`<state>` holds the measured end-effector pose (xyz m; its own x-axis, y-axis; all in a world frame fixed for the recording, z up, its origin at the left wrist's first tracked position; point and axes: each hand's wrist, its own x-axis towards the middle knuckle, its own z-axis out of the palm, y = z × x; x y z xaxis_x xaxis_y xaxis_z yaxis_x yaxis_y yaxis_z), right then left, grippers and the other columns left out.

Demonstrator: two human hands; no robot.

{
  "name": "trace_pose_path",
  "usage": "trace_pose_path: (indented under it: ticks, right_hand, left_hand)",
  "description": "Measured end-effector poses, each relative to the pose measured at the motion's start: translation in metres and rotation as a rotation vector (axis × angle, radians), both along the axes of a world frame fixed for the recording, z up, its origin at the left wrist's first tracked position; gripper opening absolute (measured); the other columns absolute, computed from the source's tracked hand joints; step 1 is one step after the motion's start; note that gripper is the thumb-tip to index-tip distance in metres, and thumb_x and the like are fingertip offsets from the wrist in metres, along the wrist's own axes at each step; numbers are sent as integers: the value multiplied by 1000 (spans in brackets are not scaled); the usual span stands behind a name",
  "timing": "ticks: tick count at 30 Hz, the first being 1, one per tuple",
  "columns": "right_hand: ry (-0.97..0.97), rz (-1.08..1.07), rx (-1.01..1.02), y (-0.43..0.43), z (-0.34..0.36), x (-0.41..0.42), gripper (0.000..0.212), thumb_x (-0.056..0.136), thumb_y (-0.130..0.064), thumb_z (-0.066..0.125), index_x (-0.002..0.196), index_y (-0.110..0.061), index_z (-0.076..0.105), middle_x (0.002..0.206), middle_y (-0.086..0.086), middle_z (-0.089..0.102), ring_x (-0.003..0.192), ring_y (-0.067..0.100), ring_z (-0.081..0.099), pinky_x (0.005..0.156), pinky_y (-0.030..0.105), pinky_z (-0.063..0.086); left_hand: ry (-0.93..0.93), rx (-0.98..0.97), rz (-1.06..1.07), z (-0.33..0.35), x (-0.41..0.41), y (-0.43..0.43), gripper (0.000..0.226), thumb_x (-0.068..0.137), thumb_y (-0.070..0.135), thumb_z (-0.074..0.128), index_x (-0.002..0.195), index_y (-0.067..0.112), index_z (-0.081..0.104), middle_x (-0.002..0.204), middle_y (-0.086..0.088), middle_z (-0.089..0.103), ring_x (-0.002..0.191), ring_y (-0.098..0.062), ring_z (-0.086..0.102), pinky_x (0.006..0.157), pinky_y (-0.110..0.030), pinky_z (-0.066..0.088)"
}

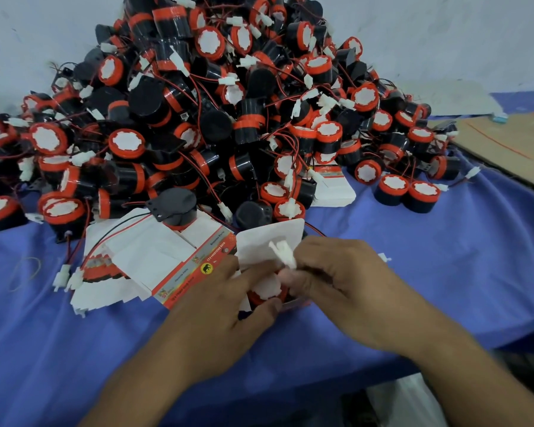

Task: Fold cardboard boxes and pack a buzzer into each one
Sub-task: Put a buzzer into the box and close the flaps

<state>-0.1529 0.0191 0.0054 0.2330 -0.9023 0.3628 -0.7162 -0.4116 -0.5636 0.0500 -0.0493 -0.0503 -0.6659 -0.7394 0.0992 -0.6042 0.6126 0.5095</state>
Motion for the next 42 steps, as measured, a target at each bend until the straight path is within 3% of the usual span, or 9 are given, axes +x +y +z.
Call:
trace_pose_path:
  ticks: [6, 8, 11, 14, 18, 24, 29, 37, 42]
  right_hand:
    - [-257, -297, 62, -6, -6, 4, 47, 97, -58, 43, 77, -22, 65, 79, -2, 63, 80, 15, 64, 72, 43, 54]
    - [-225, -336, 8, -6, -4, 0, 41, 99, -48, 47, 76, -18, 63, 70, 2, 63, 70, 18, 63, 66, 46, 52]
    - [-239, -366, 32, -8, -3, -9, 7, 101, -33, 55, 95, -32, 59, 67, 0, 65, 60, 13, 63, 59, 31, 51]
    - [-305, -376, 81, -9, -1, -15, 31, 101, -22, 57, 126, -37, 46, 66, 0, 65, 59, 9, 65, 59, 18, 49]
    - [-371, -285, 162, -5, 2, -13, 30, 97, -22, 67, 120, -35, 54, 69, -6, 72, 57, 9, 70, 62, 16, 53]
    - [-182, -311, 133, -7, -12, 0, 33, 85, -26, 81, 107, -33, 56, 76, -10, 66, 66, 5, 68, 66, 25, 56]
    - [47, -326, 61, -17, -21, 7, 29, 88, -20, 75, 99, -23, 49, 81, -4, 56, 73, 19, 56, 65, 48, 53]
    - [241, -271, 83, -17, -15, 7, 18, 96, -24, 66, 80, -16, 64, 82, -4, 54, 82, 17, 40, 73, 43, 44]
    - [404, -270, 147, -10, -15, 9, 30, 104, -37, 45, 103, -27, 73, 99, -5, 41, 95, 15, 33, 86, 34, 41]
  left_hand:
    - [-33, -28, 39, 3, -4, 0, 65, 81, 77, 21, 142, 55, 33, 140, 22, 42, 121, -4, 45, 99, -27, 44]
    - [-32, -29, 58, 3, -5, 0, 66, 80, 77, 20, 140, 54, 36, 136, 23, 44, 117, -1, 44, 94, -23, 42]
    - [-28, -34, 57, 3, -3, 1, 64, 81, 77, 20, 138, 54, 38, 131, 25, 45, 112, 4, 41, 87, -17, 38]
    - [-32, -30, 59, 4, -4, 1, 66, 81, 77, 19, 139, 53, 38, 133, 25, 45, 112, 5, 40, 86, -14, 34]
    - [-35, -20, 60, 5, -4, 2, 60, 86, 73, 27, 141, 52, 36, 137, 23, 43, 117, 2, 40, 91, -17, 39]
    - [-43, -2, 40, 6, -5, 2, 60, 85, 74, 28, 141, 55, 35, 125, 21, 46, 111, -3, 45, 92, -27, 48]
    - [-23, 6, 37, 2, -5, 3, 57, 85, 73, 27, 139, 56, 36, 129, 22, 45, 113, -1, 45, 94, -24, 48]
    - [-4, -15, 32, 3, -5, 4, 55, 89, 71, 29, 141, 55, 33, 129, 20, 47, 115, -1, 44, 98, -29, 46]
    - [22, -6, 21, 1, -6, 4, 55, 91, 67, 32, 144, 55, 31, 134, 19, 44, 119, -1, 43, 101, -28, 44]
